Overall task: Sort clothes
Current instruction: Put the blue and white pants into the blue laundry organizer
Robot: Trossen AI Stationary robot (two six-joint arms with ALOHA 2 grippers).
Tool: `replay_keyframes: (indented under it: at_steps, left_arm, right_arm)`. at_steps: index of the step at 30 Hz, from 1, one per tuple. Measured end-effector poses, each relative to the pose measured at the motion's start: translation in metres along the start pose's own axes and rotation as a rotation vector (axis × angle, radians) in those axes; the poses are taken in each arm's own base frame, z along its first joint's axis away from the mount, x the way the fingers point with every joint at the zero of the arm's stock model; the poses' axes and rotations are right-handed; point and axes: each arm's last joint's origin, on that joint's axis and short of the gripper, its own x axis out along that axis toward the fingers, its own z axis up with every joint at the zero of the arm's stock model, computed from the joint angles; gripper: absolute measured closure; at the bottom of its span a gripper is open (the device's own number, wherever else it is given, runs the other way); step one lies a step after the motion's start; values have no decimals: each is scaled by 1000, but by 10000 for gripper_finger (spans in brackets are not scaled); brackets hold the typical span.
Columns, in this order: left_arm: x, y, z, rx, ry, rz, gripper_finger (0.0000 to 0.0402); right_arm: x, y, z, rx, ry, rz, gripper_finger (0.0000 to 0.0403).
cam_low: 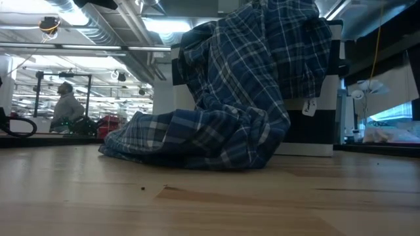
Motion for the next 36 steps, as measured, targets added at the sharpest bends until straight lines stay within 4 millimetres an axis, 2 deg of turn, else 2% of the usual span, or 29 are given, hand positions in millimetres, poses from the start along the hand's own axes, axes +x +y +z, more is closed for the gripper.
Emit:
replay_keyframes:
  at_steps: [3,6,10,15,22,28,32,36]
  left_arm:
    - [0,0,0,-1,-2,0,244]
    - [0,0,1,-5,-7,-2,244]
    - [0,0,1,11,-7,-2,244]
    - [0,0,1,12,-6,-2,244]
    - [0,0,1,11,-6,-2,244]
    - [0,0,0,18,-4,0,244]
    - [0,0,0,20,-4,-1,244]
    - [0,0,0,20,-3,0,244]
  right_arm:
    - [26,25,-27,27,42,-25,150]
    - [55,41,-50,54,69,-31,150]
    - [92,49,-68,79,69,-11,150]
    - [127,45,-73,11,46,49,150]
    - [164,18,-55,51,-28,26,150]
    - [184,-7,-36,112,-120,-12,150]
    - [184,-25,-14,100,-199,-85,150]
    - [168,-51,22,84,-254,-226,150]
